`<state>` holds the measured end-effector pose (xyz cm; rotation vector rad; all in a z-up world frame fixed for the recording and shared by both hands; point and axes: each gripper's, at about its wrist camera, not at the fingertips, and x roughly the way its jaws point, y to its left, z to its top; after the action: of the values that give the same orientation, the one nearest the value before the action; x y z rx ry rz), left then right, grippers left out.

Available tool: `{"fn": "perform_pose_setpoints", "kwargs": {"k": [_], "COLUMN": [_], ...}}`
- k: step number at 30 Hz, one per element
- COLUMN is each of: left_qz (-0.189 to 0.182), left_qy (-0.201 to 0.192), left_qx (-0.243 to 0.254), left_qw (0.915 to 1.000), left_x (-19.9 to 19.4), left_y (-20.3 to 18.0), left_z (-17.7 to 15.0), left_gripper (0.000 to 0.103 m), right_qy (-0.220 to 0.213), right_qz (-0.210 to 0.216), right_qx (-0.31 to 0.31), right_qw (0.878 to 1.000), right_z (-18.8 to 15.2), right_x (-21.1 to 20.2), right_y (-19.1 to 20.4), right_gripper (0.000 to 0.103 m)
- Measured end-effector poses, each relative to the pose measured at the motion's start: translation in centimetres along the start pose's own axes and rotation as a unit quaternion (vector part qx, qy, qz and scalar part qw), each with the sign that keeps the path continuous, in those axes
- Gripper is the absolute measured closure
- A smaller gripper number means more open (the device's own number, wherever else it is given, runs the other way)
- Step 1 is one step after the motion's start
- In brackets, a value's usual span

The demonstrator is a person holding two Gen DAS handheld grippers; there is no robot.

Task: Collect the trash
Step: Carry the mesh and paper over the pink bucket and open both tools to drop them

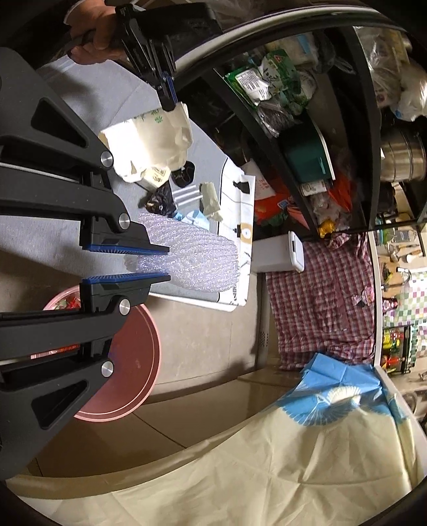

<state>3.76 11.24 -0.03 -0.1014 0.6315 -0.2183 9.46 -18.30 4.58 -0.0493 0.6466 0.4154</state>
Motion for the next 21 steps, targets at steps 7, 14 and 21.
{"fn": "perform_pose_setpoints", "kwargs": {"k": [7,14,21], "left_qz": [0.003,-0.013,-0.038], "left_qy": [-0.005,-0.006,-0.002], "left_qx": [0.003,0.014,0.021], "left_qw": [1.0000,0.9998,0.9990], "left_x": [0.1,1.0,3.3], "left_y": [-1.3,-4.7,-8.6], "left_z": [0.6,1.7,2.3], "left_gripper": [0.098,0.098,0.098], "right_qy": [-0.006,-0.016,0.000], "right_qz": [-0.021,-0.043,-0.071], "right_qx": [0.021,0.064,0.107], "right_qw": [1.000,0.997,0.992], "right_z": [-0.3,0.0,-0.2], "right_x": [-0.7,-1.7,-1.3], "right_y": [-2.9,-6.4,-9.3], "right_gripper": [0.092,0.092,0.092]}}
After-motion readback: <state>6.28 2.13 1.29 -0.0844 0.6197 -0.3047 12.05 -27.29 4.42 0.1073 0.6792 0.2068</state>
